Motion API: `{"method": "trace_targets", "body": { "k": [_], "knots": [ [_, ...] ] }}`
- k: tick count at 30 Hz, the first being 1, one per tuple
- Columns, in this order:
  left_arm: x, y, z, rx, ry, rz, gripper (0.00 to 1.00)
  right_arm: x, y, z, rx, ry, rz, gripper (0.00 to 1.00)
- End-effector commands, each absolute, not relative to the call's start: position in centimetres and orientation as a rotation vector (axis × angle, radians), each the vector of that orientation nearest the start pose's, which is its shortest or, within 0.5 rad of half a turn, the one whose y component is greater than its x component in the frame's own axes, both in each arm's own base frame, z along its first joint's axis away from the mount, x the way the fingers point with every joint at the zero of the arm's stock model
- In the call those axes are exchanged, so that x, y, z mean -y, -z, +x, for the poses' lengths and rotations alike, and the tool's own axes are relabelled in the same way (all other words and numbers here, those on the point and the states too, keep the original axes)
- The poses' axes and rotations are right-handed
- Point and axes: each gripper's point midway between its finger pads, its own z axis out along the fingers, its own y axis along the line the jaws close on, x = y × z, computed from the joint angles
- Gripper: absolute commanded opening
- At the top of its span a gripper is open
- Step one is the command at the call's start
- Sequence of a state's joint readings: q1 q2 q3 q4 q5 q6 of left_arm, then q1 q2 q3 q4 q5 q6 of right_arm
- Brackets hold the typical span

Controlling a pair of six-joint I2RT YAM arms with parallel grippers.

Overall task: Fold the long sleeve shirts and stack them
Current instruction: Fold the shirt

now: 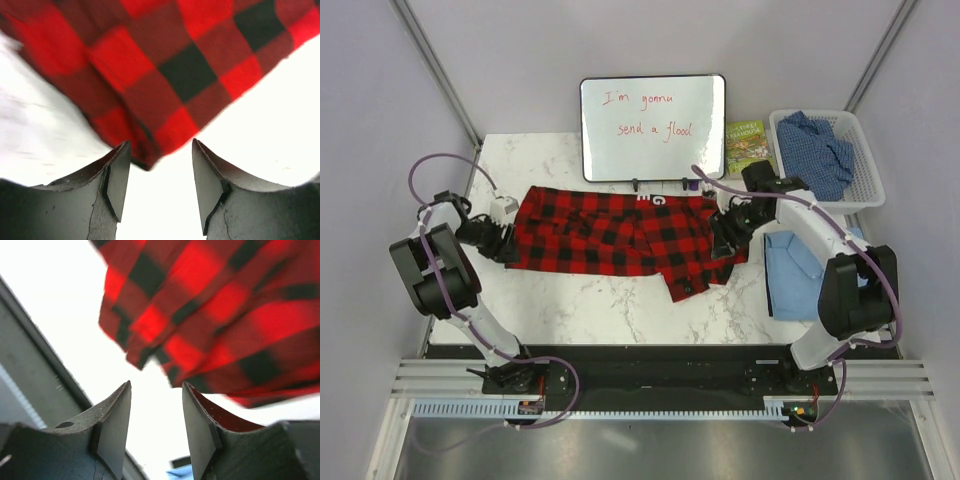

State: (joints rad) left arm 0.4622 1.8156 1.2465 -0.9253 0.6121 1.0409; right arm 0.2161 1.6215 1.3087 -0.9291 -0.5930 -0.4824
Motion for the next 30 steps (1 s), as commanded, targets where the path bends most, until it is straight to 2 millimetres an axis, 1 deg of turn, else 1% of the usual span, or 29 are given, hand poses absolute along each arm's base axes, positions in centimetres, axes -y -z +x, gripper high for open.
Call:
{"method": "trace_targets", "body": {
  "k": [1, 2, 4, 5, 7, 8, 10, 12, 13, 16, 17, 18, 19, 21, 22, 23, 24, 25, 27, 28, 30],
  "knots": [
    [-6.3, -4.9, 29.6, -2.546, 0.701, 0.575, 0.6, -15.6, -9.0, 26.7, -2.597, -0.874, -0.968, 0.53],
    [-6.8, -4.9, 29.6, -2.546, 0.696, 0.543, 0.59, -15.2, -7.9, 26.7, -2.632, -0.85, -0.972, 0.52],
    [-7.5, -4.6, 29.6, -2.568, 0.681, 0.507, 0.6, -14.9, -6.7, 26.3, -2.671, -0.849, -0.978, 0.52],
    [-7.7, -4.5, 29.6, -2.579, 0.674, 0.5, 0.59, -14.5, -5.7, 26.3, -2.702, -0.82, -0.974, 0.54],
    [-8.0, -4.1, 29.5, -2.591, 0.67, 0.502, 0.59, -14.1, -4.7, 26.4, -2.734, -0.784, -0.983, 0.55],
    [-8.0, -3.9, 29.3, -2.59, 0.673, 0.512, 0.59, -13.8, -3.9, 26.6, -2.754, -0.771, -0.999, 0.56],
    [-7.9, -3.7, 29.2, -2.586, 0.675, 0.529, 0.61, -13.6, -3.2, 26.7, -2.774, -0.757, -1.009, 0.56],
    [-7.9, -3.4, 29.2, -2.592, 0.684, 0.522, 0.61, -13.9, -2.7, 26.5, -2.784, -0.792, -1.01, 0.57],
    [-8.0, -3.2, 29.1, -2.6, 0.679, 0.52, 0.63, -13.9, -2.4, 26.4, -2.797, -0.809, -1.003, 0.57],
    [-8.3, -2.8, 29.3, -2.605, 0.651, 0.506, 0.64, -14.1, -2.0, 26.2, -2.801, -0.839, -1.015, 0.54],
    [-8.7, -2.9, 29.8, -2.597, 0.618, 0.502, 0.64, -14.1, -1.9, 26.2, -2.804, -0.84, -1.014, 0.47],
    [-8.9, -3.1, 29.9, -2.603, 0.608, 0.469, 0.64, -14.1, -1.8, 26.1, -2.807, -0.842, -1.016, 0.44],
    [-9.6, -3.6, 30.4, -2.585, 0.589, 0.444, 0.64, -14.1, -1.8, 26.1, -2.806, -0.842, -1.018, 0.4],
    [-10.1, -3.9, 30.6, -2.582, 0.574, 0.429, 0.63, -14.2, -1.8, 26.1, -2.802, -0.851, -1.021, 0.28],
    [-10.3, -3.6, 30.5, -2.598, 0.567, 0.431, 0.62, -14.2, -1.7, 26.0, -2.804, -0.857, -1.022, 0.24],
    [-10.2, -3.3, 30.2, -2.607, 0.58, 0.439, 0.61, -14.3, -1.7, 26.0, -2.801, -0.868, -1.02, 0.15],
    [-9.9, -3.1, 29.7, -2.612, 0.603, 0.473, 0.6, -14.3, -1.7, 25.9, -2.803, -0.873, -1.023, 0.1],
    [-9.5, -2.6, 29.0, -2.619, 0.631, 0.497, 0.58, -14.3, -1.7, 25.8, -2.801, -0.874, -1.036, 0.0],
    [-8.8, -2.5, 28.4, -2.62, 0.676, 0.499, 0.57, -14.2, -2.1, 25.7, -2.795, -0.875, -1.056, 0.0],
    [-8.7, -2.4, 28.3, -2.619, 0.681, 0.505, 0.57, -14.1, -2.2, 25.7, -2.792, -0.87, -1.061, 0.0],
    [-8.4, -2.2, 28.0, -2.618, 0.697, 0.514, 0.52, -14.0, -2.9, 25.8, -2.787, -0.864, -1.081, 0.0]
  ]
}}
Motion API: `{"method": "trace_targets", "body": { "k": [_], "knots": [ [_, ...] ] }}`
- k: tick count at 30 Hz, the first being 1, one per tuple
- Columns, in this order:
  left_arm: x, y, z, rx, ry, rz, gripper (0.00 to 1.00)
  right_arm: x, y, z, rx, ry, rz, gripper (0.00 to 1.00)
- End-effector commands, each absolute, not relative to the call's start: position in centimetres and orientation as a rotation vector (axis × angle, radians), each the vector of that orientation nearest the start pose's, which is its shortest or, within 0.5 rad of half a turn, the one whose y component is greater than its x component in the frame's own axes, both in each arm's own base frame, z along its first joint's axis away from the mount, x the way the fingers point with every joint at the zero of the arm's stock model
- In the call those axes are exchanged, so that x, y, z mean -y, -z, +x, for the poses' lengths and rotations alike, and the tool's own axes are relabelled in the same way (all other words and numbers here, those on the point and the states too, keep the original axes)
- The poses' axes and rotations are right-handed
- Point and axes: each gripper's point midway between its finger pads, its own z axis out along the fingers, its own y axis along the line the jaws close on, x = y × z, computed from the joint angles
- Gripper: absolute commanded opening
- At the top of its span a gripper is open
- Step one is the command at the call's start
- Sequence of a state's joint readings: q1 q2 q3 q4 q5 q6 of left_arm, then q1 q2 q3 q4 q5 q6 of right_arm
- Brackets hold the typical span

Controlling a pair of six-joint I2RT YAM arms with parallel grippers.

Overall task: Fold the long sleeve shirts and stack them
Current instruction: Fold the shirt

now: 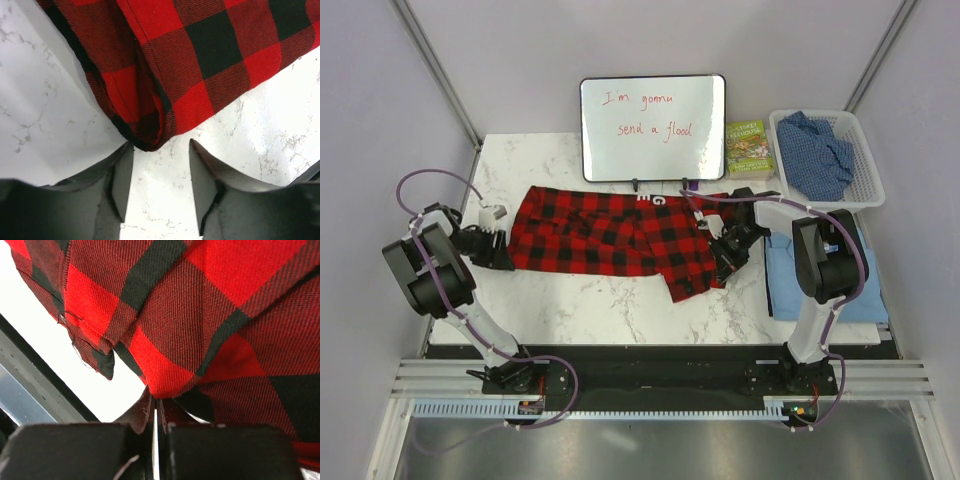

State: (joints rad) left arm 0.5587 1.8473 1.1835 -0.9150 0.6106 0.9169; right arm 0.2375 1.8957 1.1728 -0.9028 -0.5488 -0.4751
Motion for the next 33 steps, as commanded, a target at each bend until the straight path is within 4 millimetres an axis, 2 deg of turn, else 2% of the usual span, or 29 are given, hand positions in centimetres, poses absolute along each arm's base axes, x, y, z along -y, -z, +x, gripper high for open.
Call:
{"method": "trace_targets", "body": {
  "k": [1, 2, 4, 7, 8, 9, 11, 18, 23, 24, 25, 26, 27, 28, 29, 30, 32, 33],
  "knots": [
    [-8.4, -2.1, 28.1, -2.617, 0.695, 0.515, 0.48, -13.8, -3.1, 25.9, -2.789, -0.846, -1.092, 0.0],
    [-8.4, -1.8, 28.0, -2.624, 0.708, 0.509, 0.42, -13.7, -3.2, 25.9, -2.791, -0.839, -1.101, 0.0],
    [-8.6, -1.7, 28.2, -2.629, 0.706, 0.511, 0.37, -13.5, -3.6, 26.0, -2.794, -0.823, -1.122, 0.0],
    [-8.8, -1.9, 28.4, -2.634, 0.699, 0.52, 0.17, -13.1, -3.8, 26.2, -2.808, -0.798, -1.132, 0.0],
    [-9.0, -2.0, 28.3, -2.641, 0.688, 0.527, 0.04, -13.1, -3.9, 26.0, -2.814, -0.797, -1.139, 0.0],
    [-9.1, -2.3, 28.3, -2.645, 0.68, 0.538, 0.02, -12.9, -4.0, 25.9, -2.826, -0.786, -1.146, 0.0],
    [-9.4, -2.6, 27.6, -2.674, 0.668, 0.577, 0.02, -12.6, -4.2, 25.8, -2.839, -0.767, -1.152, 0.0],
    [-10.3, -3.9, 25.7, -2.712, 0.579, 0.709, 0.02, -11.5, -6.0, 22.6, -2.964, -0.755, -1.279, 0.0],
    [-10.7, -4.2, 24.5, -2.745, 0.547, 0.793, 0.02, -12.6, -6.7, 21.6, -2.982, -0.804, -1.361, 0.0],
    [-10.9, -4.1, 24.2, -2.752, 0.541, 0.81, 0.02, -12.9, -6.5, 21.3, -2.981, -0.807, -1.385, 0.05],
    [-11.0, -4.1, 24.0, -2.748, 0.539, 0.84, 0.02, -13.0, -6.5, 21.3, -2.984, -0.808, -1.386, 0.14],
    [-10.7, -4.4, 24.0, -2.729, 0.555, 0.86, 0.05, -13.1, -6.5, 21.2, -2.978, -0.827, -1.389, 0.25],
    [-10.3, -5.1, 23.5, -2.712, 0.59, 0.859, 0.14, -13.1, -6.8, 21.6, -2.968, -0.811, -1.384, 0.35],
    [-10.1, -5.9, 23.6, -2.676, 0.602, 0.877, 0.25, -13.0, -7.0, 22.0, -2.957, -0.803, -1.375, 0.4],
    [-9.5, -7.4, 24.8, -2.582, 0.632, 0.874, 0.63, -13.0, -7.6, 22.5, -2.925, -0.812, -1.364, 0.43],
    [-8.4, -9.1, 24.1, -2.548, 0.703, 0.865, 0.71, -12.7, -8.2, 23.7, -2.9, -0.794, -1.326, 0.48],
    [-6.8, -12.0, 25.6, -2.375, 0.737, 0.915, 0.76, -12.9, -9.2, 25.2, -2.836, -0.784, -1.323, 0.48],
    [-5.8, -13.3, 26.0, -2.316, 0.723, 0.954, 0.77, -13.6, -10.0, 26.9, -2.767, -0.768, -1.304, 0.48]
  ]
}}
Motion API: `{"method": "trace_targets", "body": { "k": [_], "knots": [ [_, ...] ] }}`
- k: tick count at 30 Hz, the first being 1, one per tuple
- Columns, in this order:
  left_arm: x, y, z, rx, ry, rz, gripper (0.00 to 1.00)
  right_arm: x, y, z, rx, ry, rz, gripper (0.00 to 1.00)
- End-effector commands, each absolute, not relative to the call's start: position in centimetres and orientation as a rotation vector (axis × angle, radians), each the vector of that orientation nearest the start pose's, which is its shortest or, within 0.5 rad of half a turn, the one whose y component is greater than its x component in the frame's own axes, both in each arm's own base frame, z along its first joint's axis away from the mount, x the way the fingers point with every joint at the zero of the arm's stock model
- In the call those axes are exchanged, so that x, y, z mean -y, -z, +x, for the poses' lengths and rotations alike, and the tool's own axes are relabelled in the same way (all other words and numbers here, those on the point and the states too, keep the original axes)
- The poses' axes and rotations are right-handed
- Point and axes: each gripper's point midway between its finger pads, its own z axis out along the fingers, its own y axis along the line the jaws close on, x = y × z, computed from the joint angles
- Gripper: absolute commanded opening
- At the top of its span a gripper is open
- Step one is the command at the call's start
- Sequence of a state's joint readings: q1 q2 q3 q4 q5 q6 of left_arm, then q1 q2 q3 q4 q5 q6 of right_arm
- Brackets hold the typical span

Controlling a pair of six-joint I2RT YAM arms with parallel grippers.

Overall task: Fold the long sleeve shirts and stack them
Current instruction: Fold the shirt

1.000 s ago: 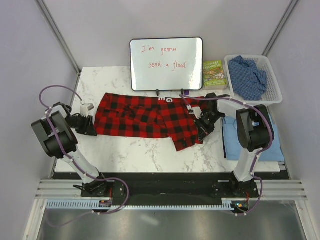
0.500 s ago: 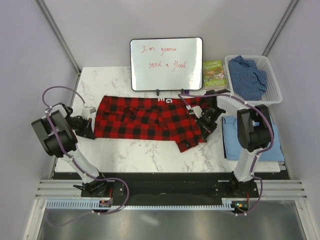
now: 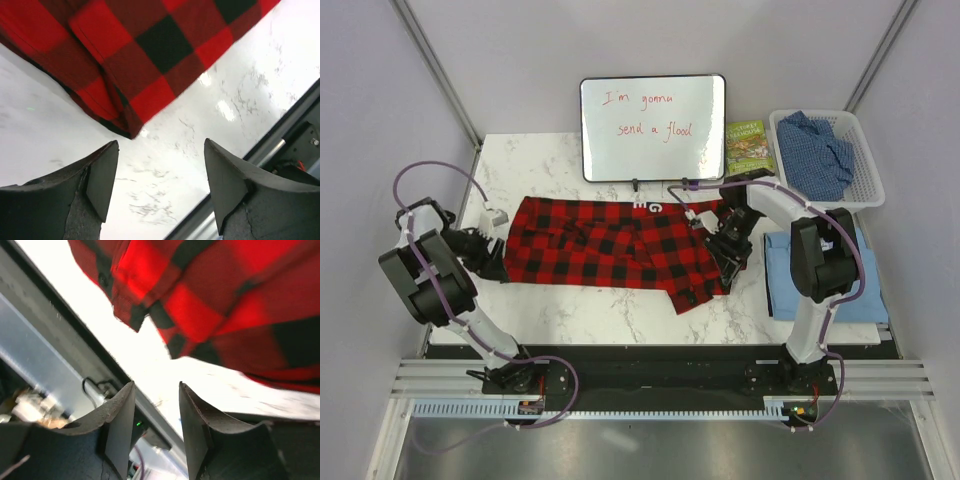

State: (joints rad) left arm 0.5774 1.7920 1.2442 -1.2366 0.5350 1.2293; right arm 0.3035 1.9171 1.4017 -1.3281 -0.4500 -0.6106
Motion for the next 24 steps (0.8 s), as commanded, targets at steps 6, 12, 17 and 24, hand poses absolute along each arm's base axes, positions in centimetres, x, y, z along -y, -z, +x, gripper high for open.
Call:
{"method": "trace_targets", "body": {
  "k": [6, 12, 17, 24],
  "knots": [
    [0.8, -16.3, 30.1, -2.077, 0.691, 1.045, 0.73, -18.6, -12.2, 36.7, -2.502, -0.751, -1.097, 0.5],
    [3.7, -14.8, 30.0, -2.095, 0.788, 1.023, 0.73, -22.1, -11.8, 44.3, -2.391, -0.672, -1.081, 0.54],
    [3.0, -13.1, 29.4, -2.15, 0.729, 1.034, 0.74, -23.6, -9.7, 46.3, -2.361, -0.627, -1.123, 0.6],
    [2.4, -11.5, 29.3, -2.202, 0.71, 1.032, 0.76, -25.3, -7.3, 46.4, -2.332, -0.581, -1.212, 0.72]
  ]
}}
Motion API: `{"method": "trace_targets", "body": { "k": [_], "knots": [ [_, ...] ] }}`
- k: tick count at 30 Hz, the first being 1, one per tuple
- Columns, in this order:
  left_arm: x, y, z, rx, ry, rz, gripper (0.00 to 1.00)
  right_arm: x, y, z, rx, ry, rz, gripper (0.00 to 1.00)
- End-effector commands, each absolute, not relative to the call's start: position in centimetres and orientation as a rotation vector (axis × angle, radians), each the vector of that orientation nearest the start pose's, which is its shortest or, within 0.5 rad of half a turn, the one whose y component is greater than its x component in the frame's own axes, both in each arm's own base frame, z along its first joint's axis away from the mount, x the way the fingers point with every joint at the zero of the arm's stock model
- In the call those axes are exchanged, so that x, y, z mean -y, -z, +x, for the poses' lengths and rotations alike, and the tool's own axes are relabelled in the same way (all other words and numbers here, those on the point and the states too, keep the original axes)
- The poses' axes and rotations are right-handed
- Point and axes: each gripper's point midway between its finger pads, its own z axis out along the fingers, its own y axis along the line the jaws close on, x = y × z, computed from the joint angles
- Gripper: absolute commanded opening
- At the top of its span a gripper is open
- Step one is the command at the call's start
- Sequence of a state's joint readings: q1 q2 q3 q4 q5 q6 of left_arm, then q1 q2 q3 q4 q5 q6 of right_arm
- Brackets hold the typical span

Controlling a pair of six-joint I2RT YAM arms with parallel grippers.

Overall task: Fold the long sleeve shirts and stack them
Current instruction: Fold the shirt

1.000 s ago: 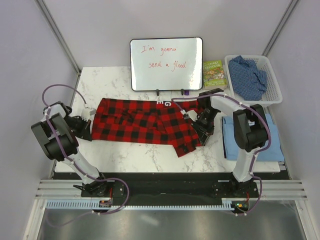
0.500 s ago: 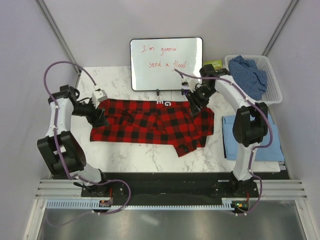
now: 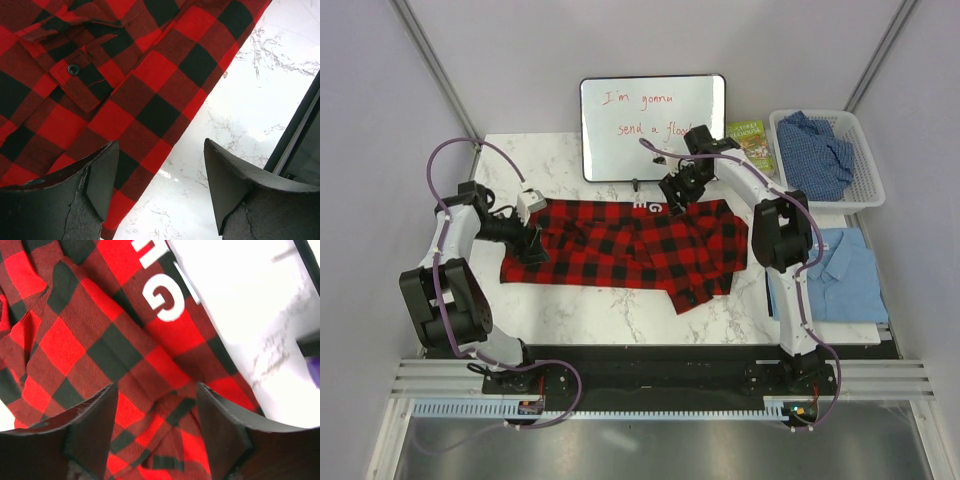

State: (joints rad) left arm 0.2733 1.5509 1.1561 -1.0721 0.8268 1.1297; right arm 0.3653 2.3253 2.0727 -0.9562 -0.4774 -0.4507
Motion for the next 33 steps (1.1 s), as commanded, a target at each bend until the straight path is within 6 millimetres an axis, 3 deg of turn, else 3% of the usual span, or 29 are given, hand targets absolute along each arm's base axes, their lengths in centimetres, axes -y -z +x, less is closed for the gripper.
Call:
{"method": "trace_targets", "body": {
  "k": [1, 6, 10, 11, 14, 15, 17, 19, 20, 21, 25, 28, 33],
  "knots": [
    [2.4, -11.4, 29.3, -2.205, 0.715, 1.031, 0.76, -25.4, -7.2, 46.6, -2.328, -0.576, -1.212, 0.73],
    [2.3, -11.1, 29.3, -2.213, 0.716, 1.031, 0.77, -25.6, -5.6, 46.2, -2.342, -0.57, -1.242, 0.7],
    [2.3, -10.9, 29.3, -2.216, 0.716, 1.032, 0.77, -25.4, -4.8, 45.7, -2.357, -0.567, -1.263, 0.59],
    [2.2, -10.8, 29.3, -2.22, 0.717, 1.032, 0.77, -25.5, -5.0, 45.7, -2.351, -0.57, -1.268, 0.51],
    [2.2, -10.8, 29.4, -2.22, 0.714, 1.032, 0.77, -25.5, -5.0, 45.4, -2.351, -0.573, -1.284, 0.4],
    [2.2, -10.8, 29.5, -2.219, 0.715, 1.033, 0.77, -25.6, -5.1, 45.1, -2.352, -0.58, -1.291, 0.29],
    [2.2, -10.9, 29.6, -2.218, 0.713, 1.03, 0.77, -25.7, -5.4, 45.0, -2.34, -0.581, -1.301, 0.2],
    [2.2, -10.9, 29.6, -2.219, 0.714, 1.029, 0.77, -25.7, -5.5, 44.8, -2.349, -0.578, -1.306, 0.28],
    [2.1, -10.9, 29.6, -2.218, 0.712, 1.027, 0.77, -25.6, -5.6, 44.8, -2.349, -0.574, -1.315, 0.45],
    [2.1, -10.8, 29.6, -2.221, 0.713, 1.027, 0.77, -25.5, -5.5, 44.7, -2.357, -0.563, -1.315, 0.5],
    [2.1, -10.9, 29.6, -2.22, 0.71, 1.03, 0.77, -24.9, -4.7, 44.9, -2.372, -0.517, -1.332, 0.58],
    [2.1, -10.9, 29.6, -2.218, 0.707, 1.031, 0.77, -24.8, -4.2, 44.6, -2.385, -0.531, -1.342, 0.53],
    [2.2, -10.8, 29.6, -2.22, 0.715, 1.028, 0.77, -24.8, -4.1, 44.3, -2.389, -0.548, -1.35, 0.24]
  ]
}}
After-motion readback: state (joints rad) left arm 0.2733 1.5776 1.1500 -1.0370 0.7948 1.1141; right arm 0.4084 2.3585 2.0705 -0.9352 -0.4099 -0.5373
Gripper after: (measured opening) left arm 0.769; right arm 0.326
